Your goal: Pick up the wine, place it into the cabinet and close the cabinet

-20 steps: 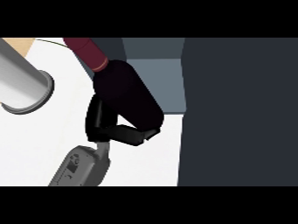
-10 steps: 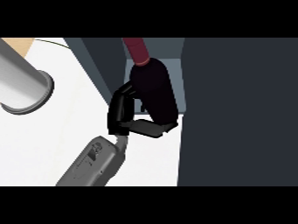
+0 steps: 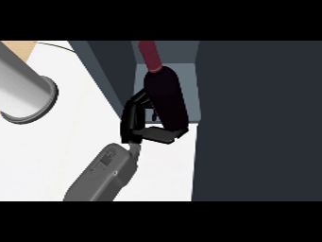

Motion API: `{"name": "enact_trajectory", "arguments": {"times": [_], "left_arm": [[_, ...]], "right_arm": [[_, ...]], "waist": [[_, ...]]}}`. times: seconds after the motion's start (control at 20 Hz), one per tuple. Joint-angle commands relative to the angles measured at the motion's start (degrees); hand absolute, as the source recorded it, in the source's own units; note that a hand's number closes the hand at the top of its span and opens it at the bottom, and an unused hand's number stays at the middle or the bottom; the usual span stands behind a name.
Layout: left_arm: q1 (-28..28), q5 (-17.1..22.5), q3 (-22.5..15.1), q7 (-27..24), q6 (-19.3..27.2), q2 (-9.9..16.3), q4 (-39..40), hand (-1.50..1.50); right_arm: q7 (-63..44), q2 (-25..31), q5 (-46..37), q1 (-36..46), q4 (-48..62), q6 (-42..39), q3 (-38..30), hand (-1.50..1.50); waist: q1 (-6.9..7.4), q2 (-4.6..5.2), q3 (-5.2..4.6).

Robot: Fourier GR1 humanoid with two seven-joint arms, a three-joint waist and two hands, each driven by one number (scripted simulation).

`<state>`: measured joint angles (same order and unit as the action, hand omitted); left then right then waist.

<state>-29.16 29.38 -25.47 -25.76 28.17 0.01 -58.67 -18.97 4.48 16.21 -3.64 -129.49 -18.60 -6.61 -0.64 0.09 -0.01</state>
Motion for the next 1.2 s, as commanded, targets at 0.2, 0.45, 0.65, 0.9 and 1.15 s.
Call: {"name": "enact_trajectory", "arguments": {"times": [0.2, 0.45, 0.65, 0.9, 1.15], "left_arm": [[-2.7, 7.1, -0.5, -6.1, -2.6, 0.0, 10.0, 1.5], [-4.2, 15.0, -0.9, -14.7, -7.8, 0.0, 18.0, 1.5], [-5.0, 18.0, -0.6, -14.3, -11.0, 0.0, 19.9, 1.5], [-10.3, 19.4, 0.1, -15.4, -13.0, 0.0, 25.4, 1.5], [-16.7, 24.5, -1.1, -15.1, -13.6, 0.0, 31.3, 1.5]], "right_arm": [[5.7, 0.0, 1.8, -4.0, 3.0, -4.5, -2.5, -1.5], [-2.2, 2.0, 3.7, 0.5, -1.0, -0.9, -2.4, -1.5], [2.0, -1.9, -0.4, -3.0, -0.5, -0.8, 0.3, -1.5], [0.6, 0.2, 2.4, -0.2, 1.5, -0.8, -2.4, -1.5], [0.4, -1.3, 0.3, 0.2, 0.7, 0.0, 0.5, -1.5]], "waist": [[-0.09, 0.0, 0.01], [-0.55, 0.12, -0.04], [-0.45, 0.1, -0.02], [-0.41, 0.12, -0.01], [-1.16, 0.31, -0.04]]}}
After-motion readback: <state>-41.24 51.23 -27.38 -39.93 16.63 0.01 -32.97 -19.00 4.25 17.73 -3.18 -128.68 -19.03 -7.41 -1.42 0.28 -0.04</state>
